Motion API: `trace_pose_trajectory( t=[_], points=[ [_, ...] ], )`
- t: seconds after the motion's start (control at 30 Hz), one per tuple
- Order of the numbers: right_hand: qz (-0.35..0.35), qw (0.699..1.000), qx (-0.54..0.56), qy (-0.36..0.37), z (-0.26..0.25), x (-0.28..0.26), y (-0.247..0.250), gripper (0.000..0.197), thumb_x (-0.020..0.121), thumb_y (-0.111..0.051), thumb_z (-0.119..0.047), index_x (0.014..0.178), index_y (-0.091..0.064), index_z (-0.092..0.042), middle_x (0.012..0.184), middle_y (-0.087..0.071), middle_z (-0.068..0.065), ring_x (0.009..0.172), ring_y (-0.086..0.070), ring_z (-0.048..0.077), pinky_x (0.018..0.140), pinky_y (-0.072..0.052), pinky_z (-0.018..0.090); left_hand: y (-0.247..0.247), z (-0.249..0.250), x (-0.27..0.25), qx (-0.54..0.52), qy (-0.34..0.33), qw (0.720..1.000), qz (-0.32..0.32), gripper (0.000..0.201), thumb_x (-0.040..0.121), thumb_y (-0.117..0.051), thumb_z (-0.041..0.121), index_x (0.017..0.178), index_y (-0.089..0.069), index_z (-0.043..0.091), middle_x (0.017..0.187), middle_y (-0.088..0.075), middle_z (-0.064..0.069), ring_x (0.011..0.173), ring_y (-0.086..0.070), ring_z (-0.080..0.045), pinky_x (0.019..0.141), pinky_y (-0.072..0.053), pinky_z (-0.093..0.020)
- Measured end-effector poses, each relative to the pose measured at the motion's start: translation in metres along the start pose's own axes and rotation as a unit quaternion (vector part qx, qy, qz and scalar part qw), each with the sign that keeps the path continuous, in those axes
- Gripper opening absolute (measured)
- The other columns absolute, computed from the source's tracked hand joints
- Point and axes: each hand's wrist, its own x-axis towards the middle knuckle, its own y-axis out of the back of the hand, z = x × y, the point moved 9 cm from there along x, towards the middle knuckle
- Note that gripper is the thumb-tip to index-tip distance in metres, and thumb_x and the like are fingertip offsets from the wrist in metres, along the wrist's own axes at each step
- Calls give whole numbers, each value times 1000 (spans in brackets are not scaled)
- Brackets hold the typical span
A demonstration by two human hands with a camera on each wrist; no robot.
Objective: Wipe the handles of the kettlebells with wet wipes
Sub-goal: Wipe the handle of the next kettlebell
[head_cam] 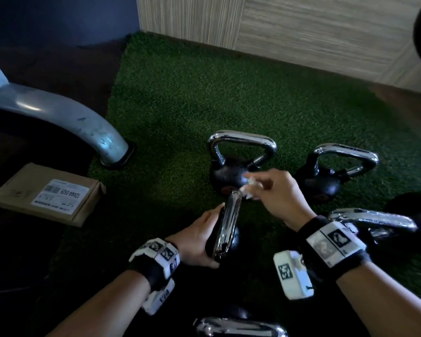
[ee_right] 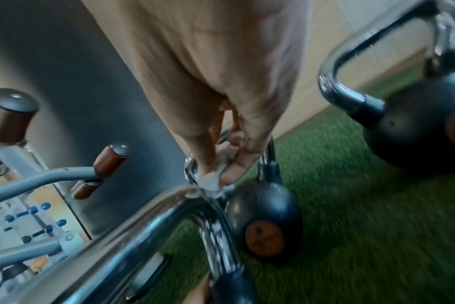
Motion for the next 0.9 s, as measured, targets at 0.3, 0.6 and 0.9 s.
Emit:
trace_pose_trajectory(
  t=[0.3, 0.6, 0.9],
  points=[
    [-240, 934, -204, 167, -46, 6, -40, 45, 74, -75, 2, 113, -79, -20, 114, -72, -9, 98, -64, 0, 78, -43, 0, 75, 80, -49, -33, 73, 992, 99, 40, 88, -63, 65, 119, -66, 41, 117, -71, 19, 106, -67, 0, 96, -53, -28],
    [-208, 936, -234, 160, -46, -2, -31, 28, 71, -84, -10, 97, -83, -21, 73, -65, -18, 69, -58, -19, 69, -40, 0, 84, 114, -52, 234, 79, 960, 130, 47, 66, -72, 67, 96, -61, 33, 89, -65, 13, 84, -67, -14, 72, -50, -30],
    [-195, 925, -318, 65, -16, -39, -7, 23, 62, -86, -45, 73, -77, -26, 55, -60, -3, 61, -61, 6, 60, -50, 30, 126, 92, -48, 142, 51, 979, 135, 45, 74, -89, 42, 117, -77, 35, 109, -76, 19, 99, -66, 7, 82, -40, -3]
  ],
)
